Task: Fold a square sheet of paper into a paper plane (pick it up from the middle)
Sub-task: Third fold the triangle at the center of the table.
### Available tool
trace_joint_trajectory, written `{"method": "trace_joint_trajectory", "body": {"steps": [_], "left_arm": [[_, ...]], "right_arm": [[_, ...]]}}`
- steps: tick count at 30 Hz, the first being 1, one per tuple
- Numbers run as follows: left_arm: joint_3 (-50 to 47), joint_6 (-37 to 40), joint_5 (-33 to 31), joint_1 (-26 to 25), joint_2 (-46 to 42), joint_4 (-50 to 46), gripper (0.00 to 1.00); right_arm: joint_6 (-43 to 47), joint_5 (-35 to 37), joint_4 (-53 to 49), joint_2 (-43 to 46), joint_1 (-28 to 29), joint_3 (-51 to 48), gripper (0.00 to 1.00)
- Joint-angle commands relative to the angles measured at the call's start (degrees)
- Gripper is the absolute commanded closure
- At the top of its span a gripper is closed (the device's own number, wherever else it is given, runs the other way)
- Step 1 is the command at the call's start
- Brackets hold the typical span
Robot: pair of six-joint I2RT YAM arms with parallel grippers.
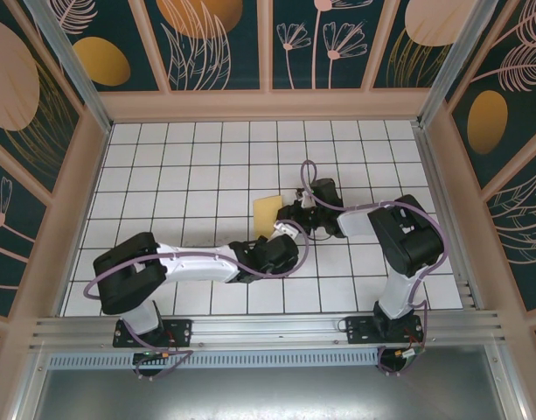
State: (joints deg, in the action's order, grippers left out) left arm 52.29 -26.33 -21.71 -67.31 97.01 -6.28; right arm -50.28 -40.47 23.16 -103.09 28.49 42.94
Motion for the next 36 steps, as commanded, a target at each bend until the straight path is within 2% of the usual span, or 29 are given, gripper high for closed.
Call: {"method": "trace_joint_trajectory", "body": {"steps": [1,4,7,9,14,18,21,24,25,28,33,36], "left_arm": [[1.95,1.44,-5.91,-0.32,0.86,-2.73,0.28],[2.64,1.05,-8.15,-0.35,2.66,-3.21,0.34],[2.88,0.61,-7.76,-0.36,1.51,-2.94,0.57],[2.52,0.51,-7.89,-0.35,-0.77,-2.62,0.67],[1.27,0.38,-7.98,-0.34,-3.81,-2.03,0.79],[1.45,0.53,-7.43,-0.28,-4.29,-1.98,0.95],[1.51,0.78,-7.09,-0.19,-4.21,-1.97,1.00],[1.38,0.90,-6.39,-0.01,-4.20,-1.88,0.99],[1.15,0.99,-6.18,-0.03,-4.41,-1.62,0.91],[0.19,1.82,-5.79,-0.02,-5.00,-0.14,0.75],[-1.23,0.37,-7.66,-0.02,-5.94,-0.04,0.68],[-2.89,-0.85,-7.66,0.26,-7.42,0.97,0.57]], "right_arm": [[-0.26,-1.07,0.51,-0.62,-0.19,1.53,0.79],[-0.17,-0.80,0.32,-0.55,-0.19,1.32,0.79],[0.59,-0.22,-1.05,-0.44,-0.27,1.61,0.79],[1.20,0.42,-2.03,-0.10,-0.41,1.60,0.78],[3.26,1.42,-4.90,0.91,-1.15,1.84,0.78],[4.35,1.71,-6.35,1.53,-1.49,1.88,0.77],[4.63,1.94,-7.02,2.17,-1.77,1.72,0.77],[5.15,2.24,-7.17,3.20,-2.12,1.61,0.78],[4.34,0.95,-5.69,2.92,-1.94,1.54,0.77],[2.37,-2.85,-1.98,0.87,-1.35,2.12,0.77],[0.44,-1.39,-0.54,0.26,-1.23,2.11,0.76],[0.89,0.51,-1.33,1.91,-1.22,1.53,0.75]]}}
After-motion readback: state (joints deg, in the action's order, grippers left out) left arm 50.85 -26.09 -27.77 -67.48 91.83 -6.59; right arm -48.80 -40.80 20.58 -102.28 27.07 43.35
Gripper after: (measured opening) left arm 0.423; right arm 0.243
